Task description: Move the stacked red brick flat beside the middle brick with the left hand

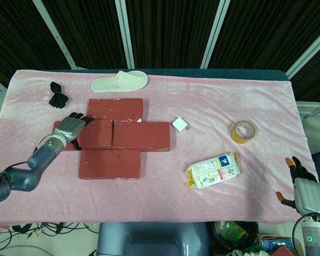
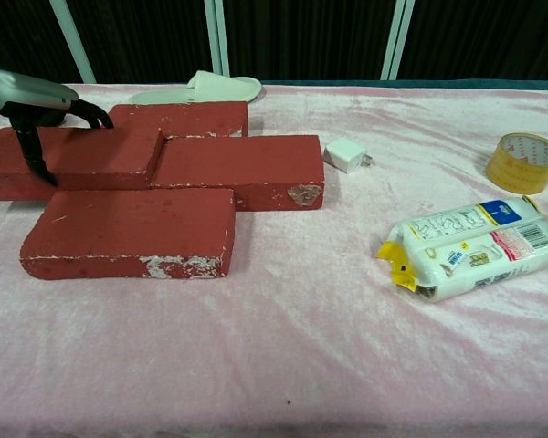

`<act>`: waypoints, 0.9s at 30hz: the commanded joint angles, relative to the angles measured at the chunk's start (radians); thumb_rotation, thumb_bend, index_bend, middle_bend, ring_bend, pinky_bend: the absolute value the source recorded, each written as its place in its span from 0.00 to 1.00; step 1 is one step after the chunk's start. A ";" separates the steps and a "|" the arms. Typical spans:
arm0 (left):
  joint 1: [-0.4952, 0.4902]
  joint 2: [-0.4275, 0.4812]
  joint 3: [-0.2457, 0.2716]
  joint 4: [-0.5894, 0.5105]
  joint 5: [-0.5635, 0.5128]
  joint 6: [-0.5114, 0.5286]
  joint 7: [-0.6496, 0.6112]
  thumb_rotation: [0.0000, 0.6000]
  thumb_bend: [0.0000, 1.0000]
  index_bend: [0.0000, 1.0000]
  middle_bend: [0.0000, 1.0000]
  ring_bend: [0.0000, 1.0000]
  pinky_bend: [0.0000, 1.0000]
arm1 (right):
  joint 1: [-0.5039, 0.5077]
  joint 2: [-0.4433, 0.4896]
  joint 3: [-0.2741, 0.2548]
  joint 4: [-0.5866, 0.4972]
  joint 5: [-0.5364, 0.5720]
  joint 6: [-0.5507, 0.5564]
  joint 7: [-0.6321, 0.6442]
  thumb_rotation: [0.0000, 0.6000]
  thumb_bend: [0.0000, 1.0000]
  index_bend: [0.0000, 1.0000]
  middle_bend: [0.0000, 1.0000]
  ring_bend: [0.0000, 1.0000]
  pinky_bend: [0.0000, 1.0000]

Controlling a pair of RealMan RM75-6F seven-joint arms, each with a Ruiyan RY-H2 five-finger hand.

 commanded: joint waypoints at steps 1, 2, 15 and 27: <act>-0.004 -0.002 0.003 0.002 -0.007 -0.001 0.005 1.00 0.00 0.01 0.11 0.00 0.00 | 0.000 -0.001 0.000 0.000 0.000 0.001 0.000 1.00 0.16 0.08 0.01 0.13 0.20; -0.006 -0.002 0.004 0.002 -0.009 0.001 0.007 1.00 0.00 0.00 0.10 0.00 0.00 | 0.000 -0.001 0.000 0.000 0.000 0.001 -0.001 1.00 0.16 0.08 0.01 0.13 0.20; -0.023 0.009 0.033 -0.028 -0.081 0.020 0.041 1.00 0.00 0.00 0.07 0.00 0.00 | 0.000 -0.002 0.000 0.001 0.001 0.002 -0.004 1.00 0.16 0.08 0.01 0.13 0.20; 0.067 0.173 -0.007 -0.266 0.047 0.236 -0.021 1.00 0.00 0.00 0.07 0.00 0.00 | 0.000 -0.002 0.000 0.004 0.000 0.003 -0.005 1.00 0.16 0.08 0.01 0.13 0.20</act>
